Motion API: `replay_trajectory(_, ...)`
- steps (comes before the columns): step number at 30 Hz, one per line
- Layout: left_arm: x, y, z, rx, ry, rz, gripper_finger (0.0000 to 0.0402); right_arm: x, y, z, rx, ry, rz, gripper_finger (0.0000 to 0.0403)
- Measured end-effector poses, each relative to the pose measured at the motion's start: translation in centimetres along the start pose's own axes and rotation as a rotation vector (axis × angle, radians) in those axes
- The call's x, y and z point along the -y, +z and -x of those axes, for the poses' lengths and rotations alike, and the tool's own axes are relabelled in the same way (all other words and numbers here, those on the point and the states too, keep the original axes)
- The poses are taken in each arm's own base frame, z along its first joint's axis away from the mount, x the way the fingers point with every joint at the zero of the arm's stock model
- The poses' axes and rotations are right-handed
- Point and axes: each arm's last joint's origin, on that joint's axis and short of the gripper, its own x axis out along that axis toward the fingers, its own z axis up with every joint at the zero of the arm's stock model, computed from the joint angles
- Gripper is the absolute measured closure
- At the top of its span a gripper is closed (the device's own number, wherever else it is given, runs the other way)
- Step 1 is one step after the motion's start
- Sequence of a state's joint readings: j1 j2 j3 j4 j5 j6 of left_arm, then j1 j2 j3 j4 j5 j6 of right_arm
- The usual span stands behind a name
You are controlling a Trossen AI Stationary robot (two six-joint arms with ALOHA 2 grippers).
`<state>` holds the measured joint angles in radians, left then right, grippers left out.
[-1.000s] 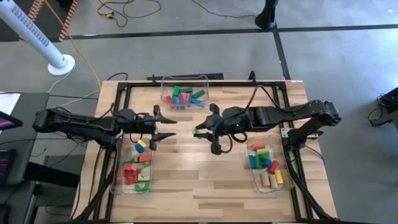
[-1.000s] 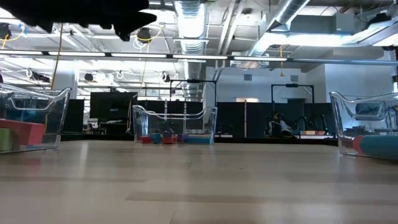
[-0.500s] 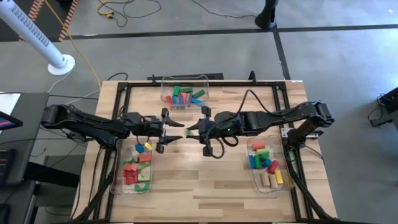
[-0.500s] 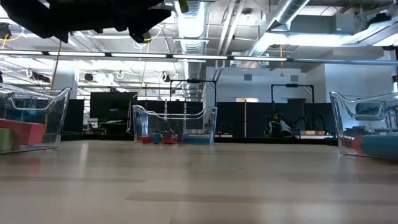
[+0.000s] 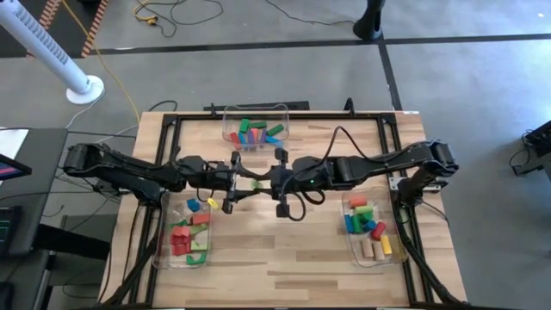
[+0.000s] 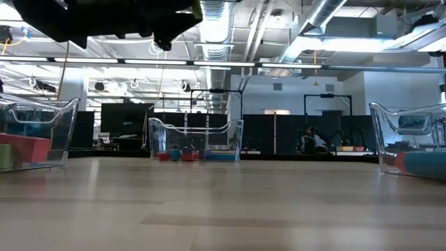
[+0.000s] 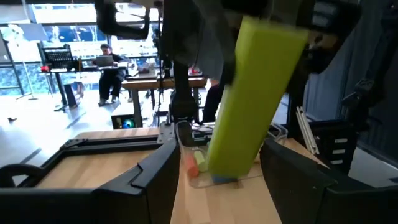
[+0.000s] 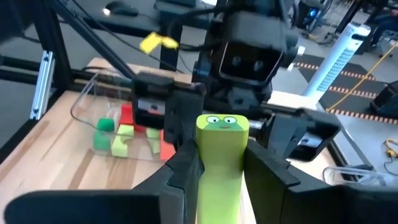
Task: Sort blocks by size
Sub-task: Put the light green rectangular block into the top transparent bin
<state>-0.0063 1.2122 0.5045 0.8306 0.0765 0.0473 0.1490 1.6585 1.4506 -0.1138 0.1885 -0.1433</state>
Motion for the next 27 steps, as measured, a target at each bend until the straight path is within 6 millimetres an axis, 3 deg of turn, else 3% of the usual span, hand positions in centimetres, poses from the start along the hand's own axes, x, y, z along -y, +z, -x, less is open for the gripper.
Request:
replay_trajectory(16,0.36,0.62,-0.01,0.061,0.025,-0.022,0.0191,0.58,0.67,0.01,0.066,-0.055,0.001,0.0274)
replay_trajectory(27,0.3,0.78,0.0,0.077,0.044,-0.036,0.0258,0.76,0.71,0.0,0.072,-0.06,0.002,0.0274)
